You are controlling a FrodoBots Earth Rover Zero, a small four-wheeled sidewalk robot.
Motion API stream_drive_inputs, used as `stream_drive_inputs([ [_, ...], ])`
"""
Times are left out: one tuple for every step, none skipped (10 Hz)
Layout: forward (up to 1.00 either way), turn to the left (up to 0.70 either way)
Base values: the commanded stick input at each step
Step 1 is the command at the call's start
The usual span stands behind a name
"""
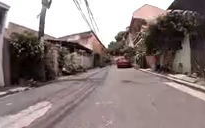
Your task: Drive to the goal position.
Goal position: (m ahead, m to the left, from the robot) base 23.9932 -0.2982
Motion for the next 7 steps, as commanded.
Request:
stream_drive_inputs([
  [1.0, 0.0],
  [1.0, 0.0],
  [1.0, 0.0],
  [1.0, 0.0],
  [1.0, 0.0],
  [1.0, 0.0],
  [1.0, 0.0],
])
